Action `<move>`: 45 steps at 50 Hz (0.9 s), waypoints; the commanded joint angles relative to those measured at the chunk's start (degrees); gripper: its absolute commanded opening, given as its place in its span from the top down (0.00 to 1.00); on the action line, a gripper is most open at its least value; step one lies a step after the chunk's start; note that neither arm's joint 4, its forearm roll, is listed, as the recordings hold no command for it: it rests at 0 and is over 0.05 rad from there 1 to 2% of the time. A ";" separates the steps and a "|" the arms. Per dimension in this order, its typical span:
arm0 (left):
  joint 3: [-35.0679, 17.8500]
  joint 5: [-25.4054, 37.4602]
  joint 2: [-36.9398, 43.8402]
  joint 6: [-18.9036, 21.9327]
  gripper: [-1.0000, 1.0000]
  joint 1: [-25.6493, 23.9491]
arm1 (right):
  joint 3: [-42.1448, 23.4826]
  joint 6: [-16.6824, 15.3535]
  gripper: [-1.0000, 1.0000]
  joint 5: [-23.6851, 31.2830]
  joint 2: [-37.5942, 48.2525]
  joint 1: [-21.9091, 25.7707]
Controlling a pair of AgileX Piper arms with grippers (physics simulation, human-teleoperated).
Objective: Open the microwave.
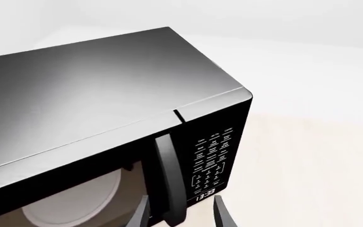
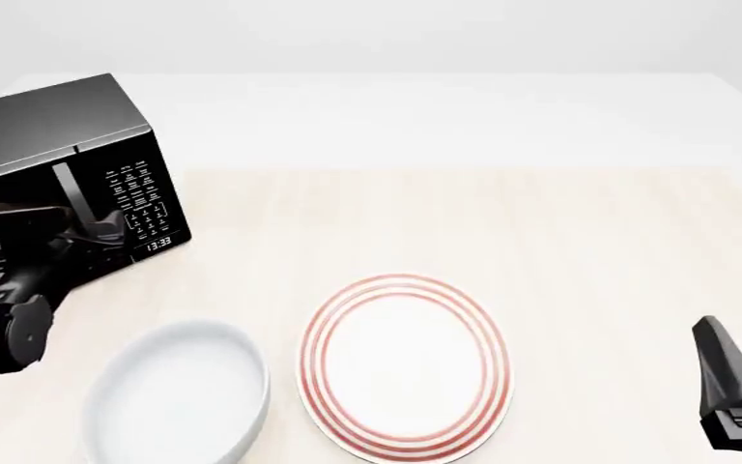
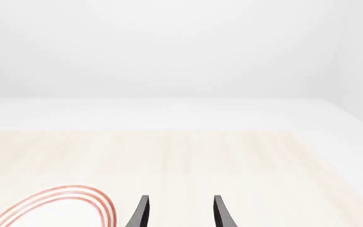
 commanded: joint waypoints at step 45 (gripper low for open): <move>-3.12 0.06 5.46 -1.27 1.00 -0.21 | 0.00 0.00 0.00 0.00 0.00 0.00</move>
